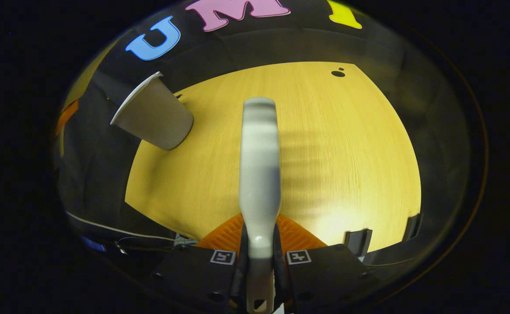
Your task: Pick up the small broom and dustpan from the desktop, sweep the trash into the dustpan with the broom, and then empty the trash into the garbage bin.
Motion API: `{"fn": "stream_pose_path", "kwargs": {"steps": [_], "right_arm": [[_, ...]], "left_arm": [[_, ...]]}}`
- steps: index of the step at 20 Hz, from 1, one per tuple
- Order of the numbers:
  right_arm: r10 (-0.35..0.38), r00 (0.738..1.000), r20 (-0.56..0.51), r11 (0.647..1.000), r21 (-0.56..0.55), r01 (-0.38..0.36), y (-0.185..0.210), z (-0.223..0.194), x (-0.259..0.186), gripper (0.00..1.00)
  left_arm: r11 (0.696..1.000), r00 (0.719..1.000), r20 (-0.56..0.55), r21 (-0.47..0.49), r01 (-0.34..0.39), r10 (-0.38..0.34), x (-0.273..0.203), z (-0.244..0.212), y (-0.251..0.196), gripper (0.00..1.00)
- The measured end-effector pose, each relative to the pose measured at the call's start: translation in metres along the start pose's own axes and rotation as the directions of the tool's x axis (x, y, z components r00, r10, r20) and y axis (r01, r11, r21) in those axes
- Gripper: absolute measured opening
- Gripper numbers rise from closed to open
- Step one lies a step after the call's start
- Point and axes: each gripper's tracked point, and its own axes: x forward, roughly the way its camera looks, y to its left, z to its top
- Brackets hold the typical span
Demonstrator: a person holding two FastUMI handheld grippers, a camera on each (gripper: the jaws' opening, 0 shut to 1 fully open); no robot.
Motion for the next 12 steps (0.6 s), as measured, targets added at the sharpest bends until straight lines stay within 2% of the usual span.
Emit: {"fn": "stream_pose_path", "kwargs": {"steps": [4, 7, 8, 10, 11, 12], "right_arm": [[-0.033, 0.997, -0.076, 0.999, -0.026, 0.031, -0.012, -0.026, 0.019, 0.28], [-0.015, 0.991, -0.132, 1.000, -0.020, 0.013, -0.009, -0.048, 0.037, 0.28], [-0.009, 0.989, -0.146, 1.000, -0.018, 0.006, -0.008, -0.053, 0.043, 0.28], [0.000, 0.986, -0.168, 1.000, -0.013, -0.002, -0.004, -0.059, 0.057, 0.28], [0.005, 0.984, -0.178, 1.000, -0.002, -0.006, -0.003, -0.060, 0.065, 0.28], [0.005, 0.982, -0.187, 1.000, 0.002, -0.005, -0.005, -0.060, 0.073, 0.28]], "left_arm": [[0.979, 0.989, -0.013, -0.138, 0.147, -0.150, 0.002, -0.002, 0.000, 0.29], [0.948, 0.963, -0.104, -0.234, 0.218, -0.247, 0.002, -0.010, -0.007, 0.29], [0.925, 0.946, -0.137, -0.292, 0.244, -0.293, 0.005, -0.021, -0.014, 0.29], [0.858, 0.898, -0.204, -0.434, 0.273, -0.389, 0.010, -0.039, -0.037, 0.29], [0.822, 0.875, -0.223, -0.499, 0.275, -0.429, 0.010, -0.047, -0.045, 0.29], [0.798, 0.857, -0.250, -0.543, 0.262, -0.451, 0.010, -0.057, -0.055, 0.29]]}}
